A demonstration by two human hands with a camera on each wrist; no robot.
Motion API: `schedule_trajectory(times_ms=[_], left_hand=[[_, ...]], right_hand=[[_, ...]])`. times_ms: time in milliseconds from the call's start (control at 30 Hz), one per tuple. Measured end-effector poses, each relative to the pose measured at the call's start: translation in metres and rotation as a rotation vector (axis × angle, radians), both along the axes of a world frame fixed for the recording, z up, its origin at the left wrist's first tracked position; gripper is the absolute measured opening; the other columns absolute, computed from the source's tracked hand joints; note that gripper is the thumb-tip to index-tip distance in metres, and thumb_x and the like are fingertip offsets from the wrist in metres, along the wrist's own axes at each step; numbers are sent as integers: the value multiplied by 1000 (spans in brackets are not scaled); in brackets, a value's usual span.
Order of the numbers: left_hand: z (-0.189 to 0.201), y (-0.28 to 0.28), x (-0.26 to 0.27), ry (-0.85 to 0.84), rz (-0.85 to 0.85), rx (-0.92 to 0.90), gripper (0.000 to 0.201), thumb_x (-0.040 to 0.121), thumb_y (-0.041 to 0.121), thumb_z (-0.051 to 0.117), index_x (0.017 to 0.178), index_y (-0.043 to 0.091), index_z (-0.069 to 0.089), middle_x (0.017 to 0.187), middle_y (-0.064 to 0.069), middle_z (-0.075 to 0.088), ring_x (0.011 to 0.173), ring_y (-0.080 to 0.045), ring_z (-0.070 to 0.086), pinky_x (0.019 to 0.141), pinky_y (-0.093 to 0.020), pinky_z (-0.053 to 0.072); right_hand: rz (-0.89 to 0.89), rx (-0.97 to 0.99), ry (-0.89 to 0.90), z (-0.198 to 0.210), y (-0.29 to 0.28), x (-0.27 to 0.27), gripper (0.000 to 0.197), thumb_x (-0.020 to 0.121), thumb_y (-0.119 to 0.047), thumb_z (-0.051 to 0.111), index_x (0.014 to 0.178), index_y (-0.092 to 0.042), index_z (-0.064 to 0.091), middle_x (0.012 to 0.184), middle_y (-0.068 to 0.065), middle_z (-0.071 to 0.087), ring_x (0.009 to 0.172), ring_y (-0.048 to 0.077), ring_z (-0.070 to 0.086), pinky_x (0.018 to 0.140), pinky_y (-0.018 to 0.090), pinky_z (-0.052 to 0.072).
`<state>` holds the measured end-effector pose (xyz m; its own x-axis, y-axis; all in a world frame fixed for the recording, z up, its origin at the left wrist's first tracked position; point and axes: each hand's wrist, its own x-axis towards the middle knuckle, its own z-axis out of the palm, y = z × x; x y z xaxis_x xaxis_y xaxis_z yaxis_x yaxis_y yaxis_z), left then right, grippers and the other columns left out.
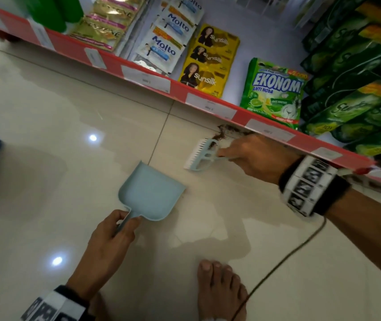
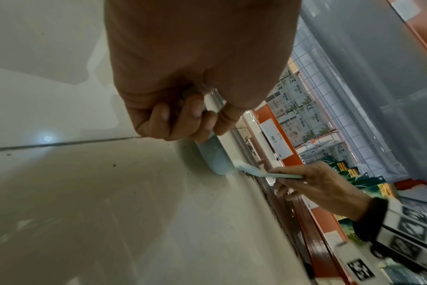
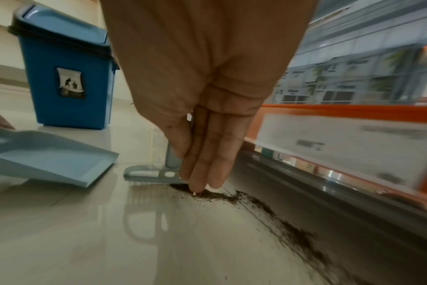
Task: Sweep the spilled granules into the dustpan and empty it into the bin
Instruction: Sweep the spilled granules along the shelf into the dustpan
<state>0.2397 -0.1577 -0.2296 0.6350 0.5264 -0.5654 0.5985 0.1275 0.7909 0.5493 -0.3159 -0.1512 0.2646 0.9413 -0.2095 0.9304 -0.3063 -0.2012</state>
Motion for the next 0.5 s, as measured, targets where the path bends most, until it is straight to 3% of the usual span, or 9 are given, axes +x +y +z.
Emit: schedule_trajectory(times_ms=[100, 200, 267, 400, 500], left_hand=[[0, -3, 11, -38, -18, -15, 21, 96, 31, 58, 84, 15, 60, 52, 9, 49, 44, -3, 39, 49, -25, 32], [2, -8, 35, -66, -65, -42, 22, 95, 34, 58, 86, 14, 60, 52, 9, 49, 44, -3, 39, 49, -25, 32], [2, -11, 51, -88, -105, -38, 22, 95, 32, 59, 86, 13, 59, 53, 8, 49, 45, -6, 39, 50, -27, 32], [4, -16, 74, -113, -170, -28, 21, 93, 34, 60, 83, 15, 58, 54, 7, 50, 47, -6, 41, 50, -28, 33], [4, -20, 80, -101, -198, -27, 21, 94, 36, 59, 82, 19, 58, 52, 8, 51, 45, -5, 40, 51, -29, 33]], right_hand=[[-170, 181, 9, 4, -30, -1, 35, 89, -6, 61, 122, -14, 69, 100, 12, 76, 82, 33, 71, 72, 45, 59], [-363, 257, -52, -2, -47, -8, 35, 89, -11, 55, 121, -15, 69, 90, 12, 75, 74, 32, 70, 70, 45, 59], [-451, 253, -135, -11, -50, -12, 34, 90, -11, 56, 121, -15, 68, 90, 15, 74, 80, 36, 69, 72, 46, 57], [-626, 154, -302, -33, -45, -11, 44, 91, -11, 55, 135, -14, 55, 121, 20, 66, 108, 42, 63, 85, 50, 54], [-768, 62, -344, -46, -35, -7, 42, 92, -12, 53, 134, -18, 54, 114, 20, 68, 98, 43, 65, 78, 47, 54]])
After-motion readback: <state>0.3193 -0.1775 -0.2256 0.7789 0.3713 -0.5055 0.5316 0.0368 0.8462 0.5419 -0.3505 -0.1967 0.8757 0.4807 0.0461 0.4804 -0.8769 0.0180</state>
